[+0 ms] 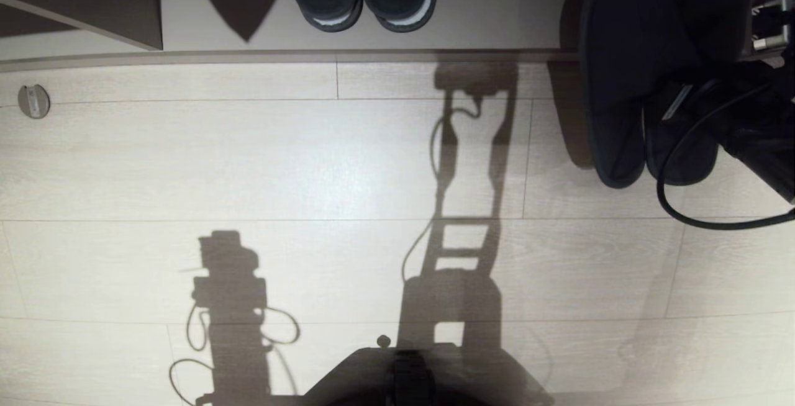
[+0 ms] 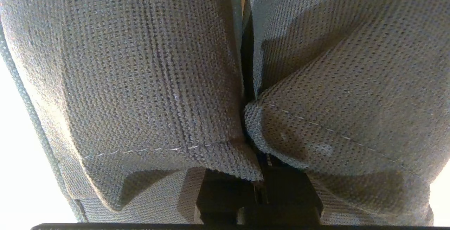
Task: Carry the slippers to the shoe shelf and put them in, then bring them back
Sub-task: Place the slippers into the shoe cabinet
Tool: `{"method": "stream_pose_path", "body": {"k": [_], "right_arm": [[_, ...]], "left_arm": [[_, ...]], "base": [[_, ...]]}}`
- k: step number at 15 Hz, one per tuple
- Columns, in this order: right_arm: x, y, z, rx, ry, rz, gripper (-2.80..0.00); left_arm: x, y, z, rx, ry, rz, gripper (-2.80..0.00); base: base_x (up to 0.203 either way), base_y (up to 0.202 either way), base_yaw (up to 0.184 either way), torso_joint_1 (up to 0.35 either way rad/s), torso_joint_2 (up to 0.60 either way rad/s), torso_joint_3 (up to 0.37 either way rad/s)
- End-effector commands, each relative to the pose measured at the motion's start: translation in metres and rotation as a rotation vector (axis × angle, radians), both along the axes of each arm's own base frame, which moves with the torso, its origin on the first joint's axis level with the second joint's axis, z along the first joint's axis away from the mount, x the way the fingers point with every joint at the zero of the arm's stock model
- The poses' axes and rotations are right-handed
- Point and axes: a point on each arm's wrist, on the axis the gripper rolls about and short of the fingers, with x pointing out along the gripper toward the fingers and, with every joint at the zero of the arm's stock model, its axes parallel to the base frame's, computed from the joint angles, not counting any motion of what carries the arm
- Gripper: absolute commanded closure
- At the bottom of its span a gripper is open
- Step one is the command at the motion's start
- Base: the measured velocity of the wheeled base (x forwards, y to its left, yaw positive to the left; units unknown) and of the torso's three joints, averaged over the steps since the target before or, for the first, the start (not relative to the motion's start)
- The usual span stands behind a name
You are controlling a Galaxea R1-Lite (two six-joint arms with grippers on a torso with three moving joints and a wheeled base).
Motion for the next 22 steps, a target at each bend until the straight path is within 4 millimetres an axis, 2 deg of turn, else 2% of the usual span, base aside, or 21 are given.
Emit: {"method": "stream_pose_path", "body": {"k": [1,6,9,10,12,16,19,20,22], "right_arm": [[0.020,0.000,0.011,0.008,-0.033,0.000,0.00],[0.034,0.000,0.068,0.040,-0.143,0.013,0.00],[0.043,0.000,0.072,0.050,-0.131,0.020,0.00],[0.046,0.000,0.080,0.051,-0.161,0.025,0.00],[0.060,0.001,0.081,0.041,-0.174,0.053,0.00],[0.070,-0.004,0.095,0.079,-0.245,0.079,0.00],[0.078,-0.011,0.095,0.081,-0.259,0.072,0.00],[0.078,-0.011,0.095,0.073,-0.260,0.086,-2.80],[0.081,-0.010,0.091,0.072,-0.247,0.099,-2.80]], "left_arm": [[0.000,0.000,0.000,0.001,0.003,0.001,0.00],[0.000,0.000,0.000,0.001,0.003,0.001,0.00],[0.000,0.000,0.000,0.001,0.003,0.001,0.00],[0.000,0.000,0.000,0.001,0.003,0.001,0.00],[0.000,0.000,0.000,0.003,0.001,0.001,0.00],[0.000,0.000,0.000,0.006,0.001,0.001,0.00],[0.000,0.000,0.000,0.006,0.001,0.001,0.00],[0.000,0.000,0.000,0.006,0.001,0.001,0.00],[0.000,0.000,0.000,0.006,0.001,0.001,0.00]], "base": [[0.000,0.000,0.000,0.000,0.00,0.000],[0.000,0.000,0.000,0.000,0.00,0.000],[0.000,0.000,0.000,0.000,0.00,0.000],[0.000,0.000,0.000,0.000,0.00,0.000],[0.000,0.000,0.000,0.000,0.00,0.000],[0.000,0.000,0.000,0.000,0.00,0.000],[0.000,0.000,0.000,0.000,0.00,0.000],[0.000,0.000,0.000,0.000,0.00,0.000],[0.000,0.000,0.000,0.000,0.00,0.000]]}}
